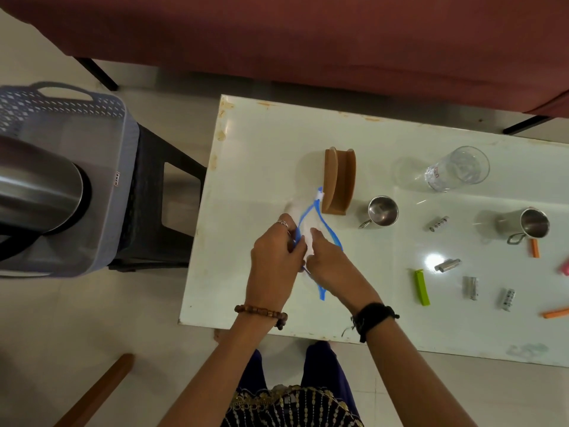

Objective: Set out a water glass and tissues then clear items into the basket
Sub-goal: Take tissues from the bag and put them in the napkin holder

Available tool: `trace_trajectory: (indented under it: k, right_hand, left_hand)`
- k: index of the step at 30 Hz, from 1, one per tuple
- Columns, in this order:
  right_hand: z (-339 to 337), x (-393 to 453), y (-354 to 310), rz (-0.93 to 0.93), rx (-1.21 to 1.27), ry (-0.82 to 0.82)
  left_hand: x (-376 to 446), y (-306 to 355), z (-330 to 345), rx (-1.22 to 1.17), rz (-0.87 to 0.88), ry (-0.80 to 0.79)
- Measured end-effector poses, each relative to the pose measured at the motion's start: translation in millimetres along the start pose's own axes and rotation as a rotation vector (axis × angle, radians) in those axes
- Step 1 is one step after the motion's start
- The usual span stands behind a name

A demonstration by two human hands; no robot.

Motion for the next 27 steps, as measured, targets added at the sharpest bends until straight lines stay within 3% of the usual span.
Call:
trace_trajectory:
  k: [4, 7, 10, 13, 16, 18, 20, 22, 27]
  right_hand:
    - [-5, 14, 30, 0.112, 0.280, 0.062]
    - [-6, 25, 53, 0.182, 0.273, 0.003]
    - [5, 31, 60, 0.222, 0.176, -0.167]
    - [2, 33, 59, 0.174, 0.273, -0.163]
    - [-1, 27, 56, 0.093, 0.358, -0.157]
    - [-1, 23, 46, -0.018, 0.293, -0.143]
    - [-2, 20, 40, -0.041, 0.425, -0.099]
    - [-7, 20, 47, 0.039, 0.578, -0.031]
    - [-22, 16, 47, 0.078, 0.464, 0.136]
  left_hand:
    - [-10, 8, 21, -0.043, 0.035, -0.139]
    - [-13, -1, 28, -0.191, -0.022, -0.204]
    - [-7, -50, 7, -0.458, -0.292, 0.006]
    - [4, -98, 2, -0.525, -0.492, 0.088]
    - [14, -126, 31, -0.493, -0.671, -0.205]
    - [7, -129, 56, -0.622, -0.757, -0.482]
    - [-1, -125, 66, -0.772, -0.794, -0.645]
    - [0, -122, 70, -0.851, -0.743, -0.695]
    - [14, -121, 66, -0.832, -0.644, -0.585]
Point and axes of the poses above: each hand's wrist, its own x-axis towards the middle knuckle, its own z-axis out of the palm, y = z × x, the point moved 10 cm from there along x, towards the middle knuckle, and after that the axes turned 3 degrees about x, right-handed, at the moved point
